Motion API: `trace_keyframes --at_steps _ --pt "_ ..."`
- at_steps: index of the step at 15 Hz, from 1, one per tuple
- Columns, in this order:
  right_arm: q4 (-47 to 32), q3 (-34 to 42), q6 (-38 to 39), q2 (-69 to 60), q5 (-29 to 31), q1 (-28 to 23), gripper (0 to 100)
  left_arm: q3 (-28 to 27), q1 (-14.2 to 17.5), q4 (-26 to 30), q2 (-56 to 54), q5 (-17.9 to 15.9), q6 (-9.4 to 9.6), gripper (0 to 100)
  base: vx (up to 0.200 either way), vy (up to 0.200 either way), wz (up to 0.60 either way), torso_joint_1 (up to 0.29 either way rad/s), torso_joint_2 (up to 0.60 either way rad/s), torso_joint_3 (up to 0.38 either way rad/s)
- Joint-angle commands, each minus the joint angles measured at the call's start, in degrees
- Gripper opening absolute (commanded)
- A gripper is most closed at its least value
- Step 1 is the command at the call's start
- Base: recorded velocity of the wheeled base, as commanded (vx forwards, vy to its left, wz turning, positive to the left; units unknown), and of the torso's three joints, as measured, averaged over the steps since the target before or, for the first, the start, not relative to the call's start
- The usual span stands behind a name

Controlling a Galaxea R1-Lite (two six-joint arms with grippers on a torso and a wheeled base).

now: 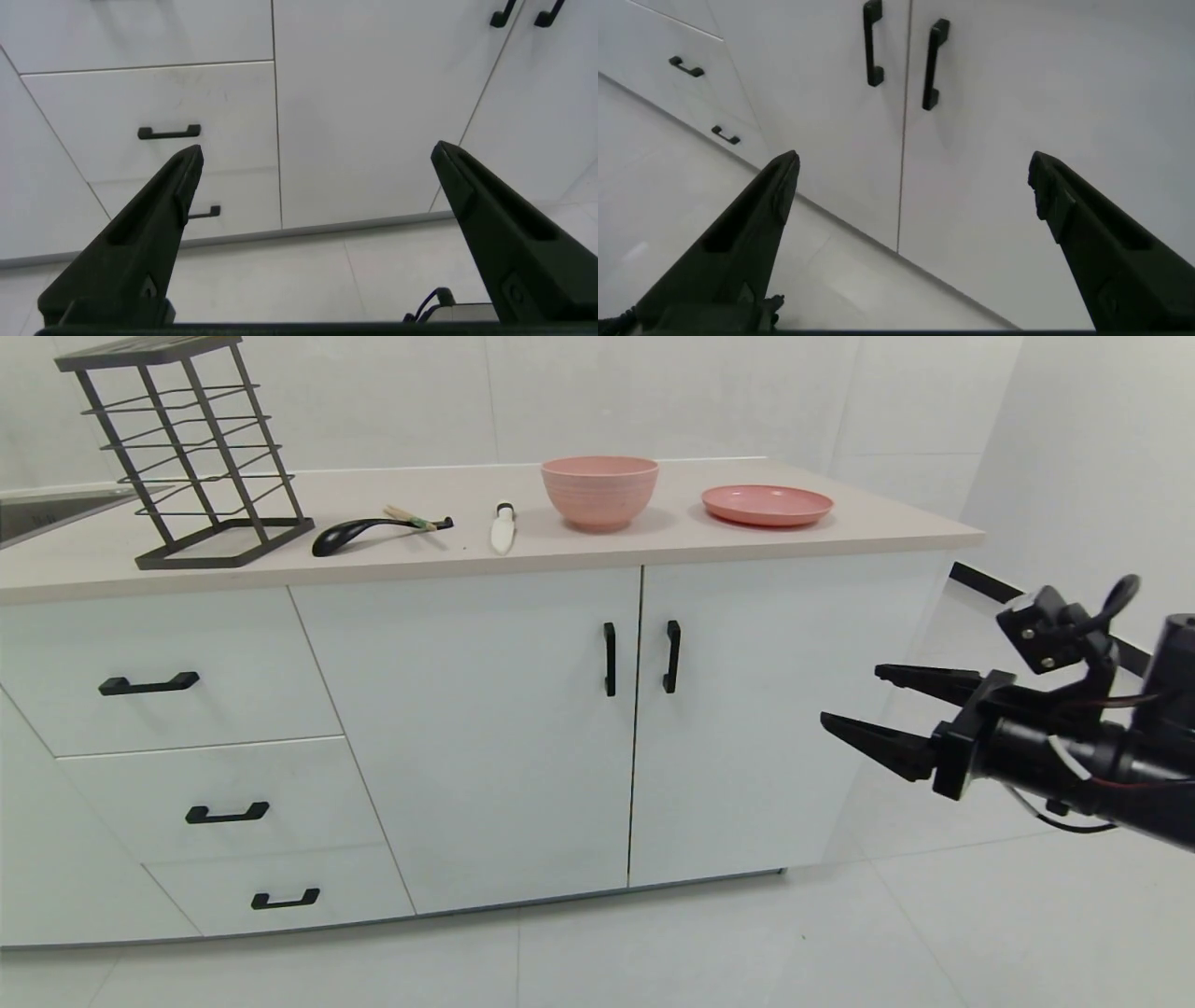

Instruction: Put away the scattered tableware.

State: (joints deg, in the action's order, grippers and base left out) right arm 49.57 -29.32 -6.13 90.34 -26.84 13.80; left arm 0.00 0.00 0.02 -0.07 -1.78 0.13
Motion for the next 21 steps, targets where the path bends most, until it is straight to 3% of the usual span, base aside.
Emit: trace_keyframes --at_steps 1,8,9,10,11,12,13,14,16,17,18,20,21 --pt "4.22 -3.55 -0.02 10.03 -1.19 3.16 100 0.0 0.0 -0.02 0.07 -0.24 -0.05 100 0.0 0.0 0.0 0.0 0.0 0.0" --pt "13.71 -10.94 -0.02 24.09 -3.65 5.45 100 0.0 0.0 -0.02 0.07 -0.24 0.22 100 0.0 0.0 0.0 0.0 0.0 0.0" --pt "13.8 -11.29 -0.02 24.7 -3.65 5.71 100 0.0 0.0 -0.2 0.07 -2.26 1.98 100 0.0 0.0 0.0 0.0 0.0 0.0" --pt "13.8 -11.29 -0.02 24.7 -3.65 6.24 100 -0.26 0.0 -5.65 0.07 -2.88 3.21 100 0.0 0.0 0.0 0.0 0.0 0.0" --pt "13.89 -11.11 -0.11 24.53 -3.57 6.68 100 -1.49 0.26 -16.72 0.42 -3.32 3.03 100 0.0 0.0 0.0 0.0 0.0 0.0" --pt "13.89 -11.29 -0.11 24.53 -3.57 6.68 100 -4.04 0.44 -19.54 2.09 -3.76 2.85 100 0.0 0.0 0.0 0.0 0.0 0.0" --pt "13.89 -11.64 -0.11 24.44 -3.57 6.77 100 -6.42 -0.09 -18.48 2.62 -4.11 2.59 100 0.0 0.0 0.0 0.0 0.0 0.0" --pt "13.89 -11.81 -0.11 24.44 -3.48 7.03 100 -11.6 -2.72 -14.79 4.29 -4.99 1.45 100 0.0 0.0 0.0 0.0 0.0 0.0" --pt "13.89 -13.04 -0.11 24.26 -3.21 7.29 100 -26.28 -11.16 -4.59 15.28 -8.15 1.36 100 0.0 0.0 0.0 0.0 0.0 0.0" --pt "13.89 -13.13 -0.11 24.26 -3.13 7.29 100 -29.0 -12.92 -2.49 17.91 -8.5 1.36 100 0.0 0.0 0.0 0.0 0.0 0.0" --pt "13.89 -12.96 -0.2 24.18 -3.13 7.29 100 -34.01 -19.07 1.38 26.09 -9.12 1.36 100 0.0 0.0 0.0 0.0 0.0 0.0" --pt "13.89 -12.25 -0.2 23.47 -3.04 7.29 100 -34.63 -23.82 1.56 32.15 -9.29 1.98 100 0.0 0.0 0.0 0.0 0.0 0.0" --pt "13.89 -12.17 -0.28 22.77 -2.95 7.29 100 -34.37 -26.19 1.47 35.67 -9.56 3.38 100 0.0 0.0 0.0 0.0 0.0 0.0"
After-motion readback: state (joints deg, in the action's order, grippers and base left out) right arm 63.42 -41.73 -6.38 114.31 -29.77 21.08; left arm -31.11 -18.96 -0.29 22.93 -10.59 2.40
